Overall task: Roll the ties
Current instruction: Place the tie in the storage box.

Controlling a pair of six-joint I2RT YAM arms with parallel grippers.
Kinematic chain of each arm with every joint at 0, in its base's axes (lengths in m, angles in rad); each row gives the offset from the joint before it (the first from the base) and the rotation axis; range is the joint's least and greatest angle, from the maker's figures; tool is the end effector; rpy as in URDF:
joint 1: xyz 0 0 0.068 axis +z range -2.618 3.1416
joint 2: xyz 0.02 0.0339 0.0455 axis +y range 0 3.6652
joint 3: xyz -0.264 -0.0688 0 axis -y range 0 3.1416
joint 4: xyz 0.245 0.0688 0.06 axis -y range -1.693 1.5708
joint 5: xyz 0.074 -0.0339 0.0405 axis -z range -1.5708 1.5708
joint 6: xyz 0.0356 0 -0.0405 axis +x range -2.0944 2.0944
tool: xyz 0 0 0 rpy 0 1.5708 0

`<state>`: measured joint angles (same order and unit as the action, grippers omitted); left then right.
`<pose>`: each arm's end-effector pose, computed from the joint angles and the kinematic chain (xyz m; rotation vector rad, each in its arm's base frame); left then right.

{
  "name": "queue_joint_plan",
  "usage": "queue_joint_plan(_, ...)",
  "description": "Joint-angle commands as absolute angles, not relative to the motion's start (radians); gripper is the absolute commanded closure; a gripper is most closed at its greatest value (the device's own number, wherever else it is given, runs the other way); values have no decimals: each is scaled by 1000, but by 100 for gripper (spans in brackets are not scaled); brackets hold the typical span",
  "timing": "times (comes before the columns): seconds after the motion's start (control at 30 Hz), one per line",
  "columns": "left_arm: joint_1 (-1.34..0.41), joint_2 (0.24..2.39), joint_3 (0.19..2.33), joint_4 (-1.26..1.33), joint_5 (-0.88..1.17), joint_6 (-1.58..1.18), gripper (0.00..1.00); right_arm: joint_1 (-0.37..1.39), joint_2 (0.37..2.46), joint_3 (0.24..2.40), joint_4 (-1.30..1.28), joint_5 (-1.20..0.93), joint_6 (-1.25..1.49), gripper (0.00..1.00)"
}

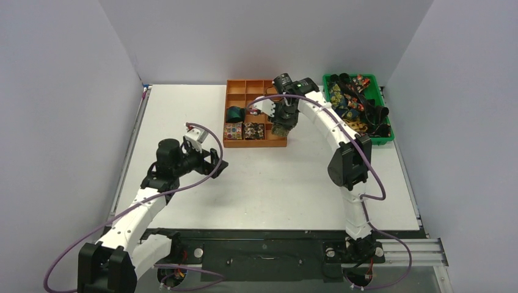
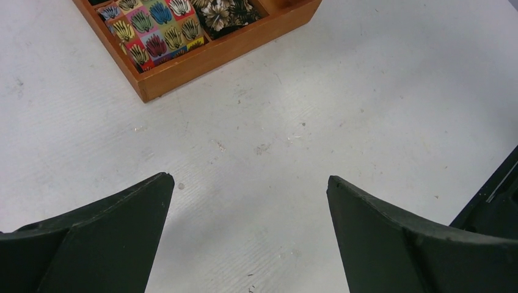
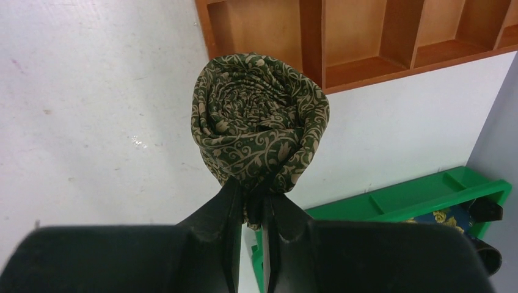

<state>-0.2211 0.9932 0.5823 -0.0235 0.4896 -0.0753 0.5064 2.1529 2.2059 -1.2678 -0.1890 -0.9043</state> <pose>0.2110 -0.0646 0.2475 0.4614 1.9612 -0.6791 0.3856 0.2215 0.3048 -1.8199 2.0649 0.1578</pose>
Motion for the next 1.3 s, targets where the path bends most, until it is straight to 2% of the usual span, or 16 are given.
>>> queue_joint_plan(0.0, -203, 954, 561, -37, 484, -130, 3, 529, 2183, 2232, -1202, -122, -894, 100)
queue_joint_plan(0.8, -186, 950, 559, -59, 465, -130, 3, 569, 2341, 2141, -1085, -45, -922, 100)
queue_joint_plan(0.97, -187, 957, 568, -69, 452, -117, 3, 579, 2316, 2156, -1085, -54, -877, 75)
queue_joint_plan(1.27, -181, 1078, 719, -180, 493, -24, 3, 580, 2183, 2153, -1085, -82, -804, 45)
